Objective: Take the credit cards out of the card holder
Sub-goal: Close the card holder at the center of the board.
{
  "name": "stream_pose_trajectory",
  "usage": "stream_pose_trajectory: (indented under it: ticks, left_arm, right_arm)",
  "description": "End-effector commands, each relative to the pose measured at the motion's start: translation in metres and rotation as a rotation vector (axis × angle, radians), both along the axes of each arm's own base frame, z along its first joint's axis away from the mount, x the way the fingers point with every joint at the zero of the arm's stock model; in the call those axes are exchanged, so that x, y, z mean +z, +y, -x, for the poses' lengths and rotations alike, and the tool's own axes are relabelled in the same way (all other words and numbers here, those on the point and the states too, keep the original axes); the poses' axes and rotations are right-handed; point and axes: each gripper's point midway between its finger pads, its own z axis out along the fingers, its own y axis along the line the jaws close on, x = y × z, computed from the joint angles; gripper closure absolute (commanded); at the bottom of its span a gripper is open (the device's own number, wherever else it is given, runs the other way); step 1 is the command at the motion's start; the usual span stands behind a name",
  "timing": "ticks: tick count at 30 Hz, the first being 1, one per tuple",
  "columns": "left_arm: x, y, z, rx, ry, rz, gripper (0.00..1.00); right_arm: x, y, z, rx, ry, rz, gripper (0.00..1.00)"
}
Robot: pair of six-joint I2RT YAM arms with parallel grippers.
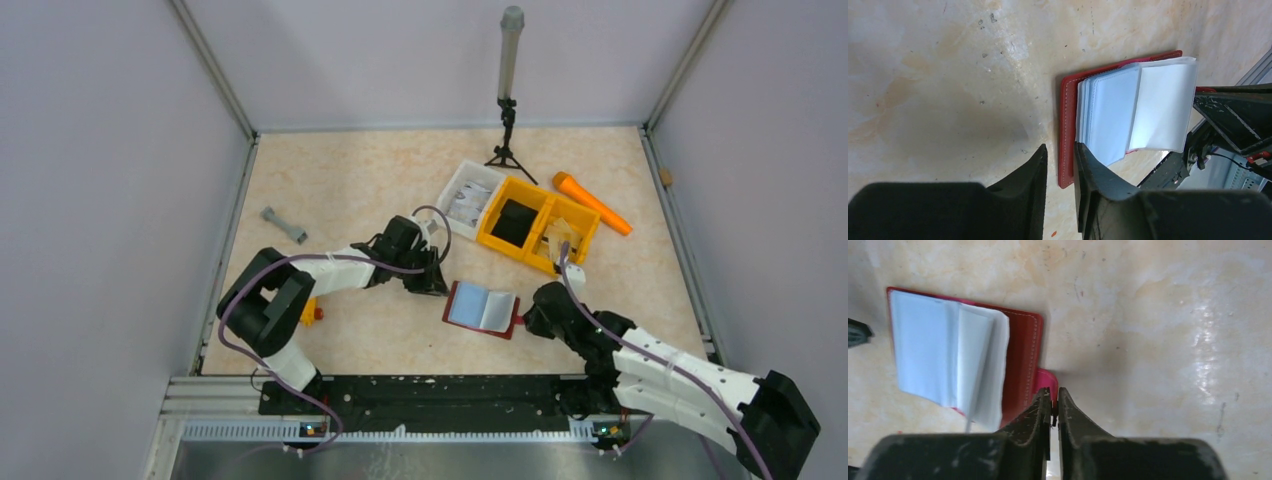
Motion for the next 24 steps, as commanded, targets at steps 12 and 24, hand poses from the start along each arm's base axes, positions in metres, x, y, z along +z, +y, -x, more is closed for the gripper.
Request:
stream_pose_trajectory:
  ticks: [12, 24]
  left_arm:
    - [-0.02, -0.008, 0.003, -0.047, 0.052, 0.007, 0.81]
    - [-0.019, -0.006, 0.01, -0.046, 0.062, 0.025, 0.84]
  right_arm:
    - [0.12, 0.103, -0.025, 0.374, -0.259, -0.363, 1.0]
    - [0.125, 0.17, -0.04, 0.548, -0.315, -0.556, 1.0]
